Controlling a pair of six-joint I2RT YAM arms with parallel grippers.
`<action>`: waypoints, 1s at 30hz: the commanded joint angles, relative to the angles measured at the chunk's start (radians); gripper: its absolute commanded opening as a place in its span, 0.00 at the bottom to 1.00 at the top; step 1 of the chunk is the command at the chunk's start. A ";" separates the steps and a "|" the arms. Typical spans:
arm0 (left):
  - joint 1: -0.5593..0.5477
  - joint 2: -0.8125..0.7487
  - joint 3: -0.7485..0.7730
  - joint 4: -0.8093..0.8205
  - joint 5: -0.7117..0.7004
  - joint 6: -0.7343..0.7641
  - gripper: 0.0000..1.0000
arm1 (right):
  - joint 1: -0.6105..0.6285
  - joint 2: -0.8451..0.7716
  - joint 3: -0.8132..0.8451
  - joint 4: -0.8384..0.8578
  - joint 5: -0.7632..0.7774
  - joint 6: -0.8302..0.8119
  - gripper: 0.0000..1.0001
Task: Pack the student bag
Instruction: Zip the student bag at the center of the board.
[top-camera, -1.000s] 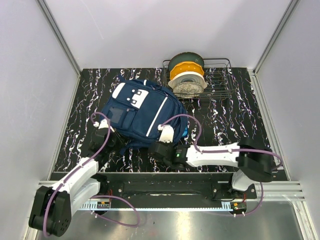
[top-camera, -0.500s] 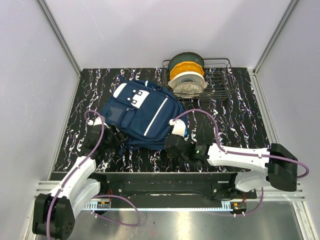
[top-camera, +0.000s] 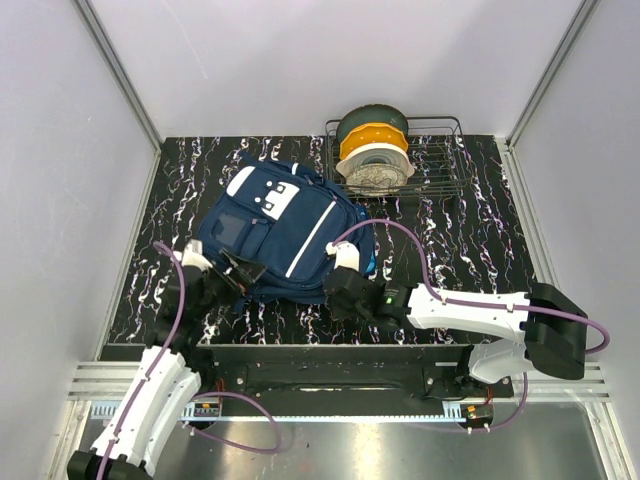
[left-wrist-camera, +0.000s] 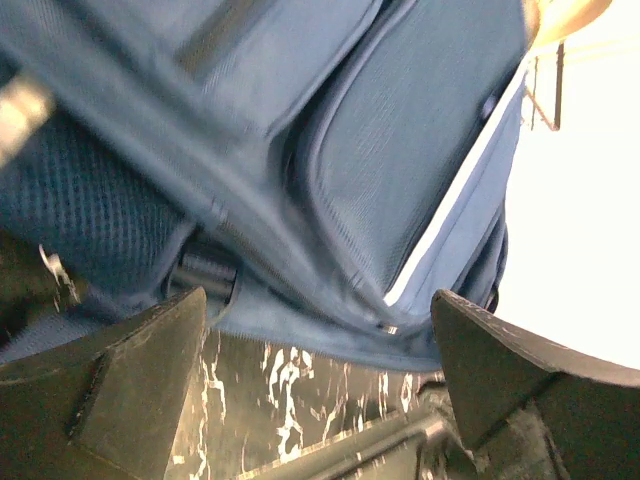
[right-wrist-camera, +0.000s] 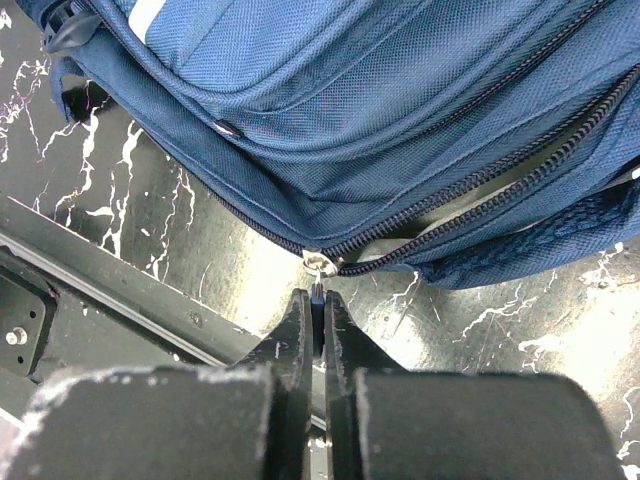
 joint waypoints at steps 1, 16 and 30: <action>-0.076 -0.045 -0.093 0.068 0.091 -0.196 0.99 | 0.007 -0.010 0.038 0.075 -0.024 -0.010 0.00; -0.499 0.177 -0.086 0.293 -0.261 -0.380 0.81 | 0.007 -0.048 0.007 0.121 -0.045 -0.025 0.00; -0.482 0.216 -0.058 0.201 -0.347 -0.288 0.00 | 0.007 -0.093 -0.033 0.071 -0.024 -0.045 0.00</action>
